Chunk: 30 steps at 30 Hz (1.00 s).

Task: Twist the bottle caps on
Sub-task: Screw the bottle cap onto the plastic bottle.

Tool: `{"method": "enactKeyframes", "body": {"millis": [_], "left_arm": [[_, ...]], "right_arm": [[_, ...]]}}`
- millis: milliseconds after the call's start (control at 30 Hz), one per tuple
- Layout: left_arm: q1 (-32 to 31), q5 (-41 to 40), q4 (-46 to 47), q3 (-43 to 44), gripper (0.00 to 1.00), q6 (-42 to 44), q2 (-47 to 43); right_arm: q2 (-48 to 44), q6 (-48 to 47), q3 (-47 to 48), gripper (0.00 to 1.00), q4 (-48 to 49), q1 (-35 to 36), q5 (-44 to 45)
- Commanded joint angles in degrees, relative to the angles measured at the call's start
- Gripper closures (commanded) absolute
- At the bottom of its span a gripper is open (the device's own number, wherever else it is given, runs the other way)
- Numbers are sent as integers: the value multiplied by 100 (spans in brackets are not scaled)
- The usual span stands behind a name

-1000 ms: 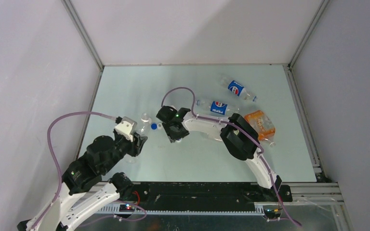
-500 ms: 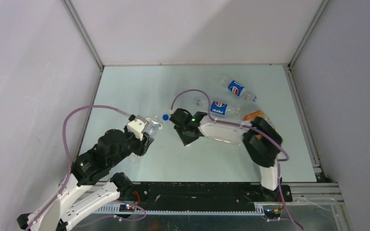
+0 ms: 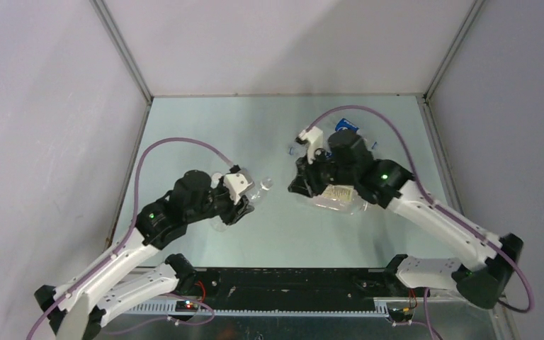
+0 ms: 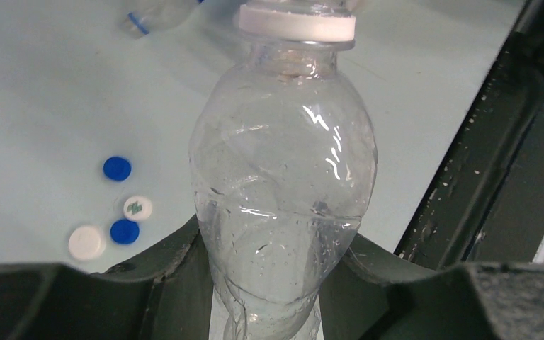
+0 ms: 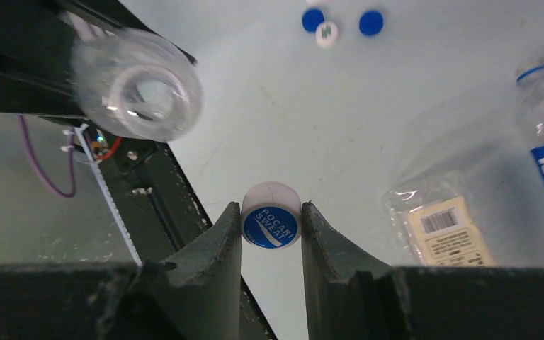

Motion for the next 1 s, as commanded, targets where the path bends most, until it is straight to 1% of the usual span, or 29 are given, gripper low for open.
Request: {"method": "enactKeyframes", "body": {"millis": [0,133,300,400,667,967], "left_arm": [[19,984,449,481,85,617,402],[16,1394,381,747,84,877,688],[17,1801,141,1048,84,1170,1023],[18,1994,-46,1189,85,1249,1189],[19,2344,-87,1375,86,1299,1319],[-14,2681,-156,1500,89,1288,1473]], "right_arm": [[-720,-616,-42,100,189,-486,-1431],[-1081,-1248,-38,100,198,-544,-2065],[-1258,-2099,-43,100,200,-573,-2847],[-1294,-2324,-43,100,271,-582,-2963],[-1316,-2947,-39,100,448,-593,-3085],[-1101,-3167,-43,100,542,-606,-3332]]}}
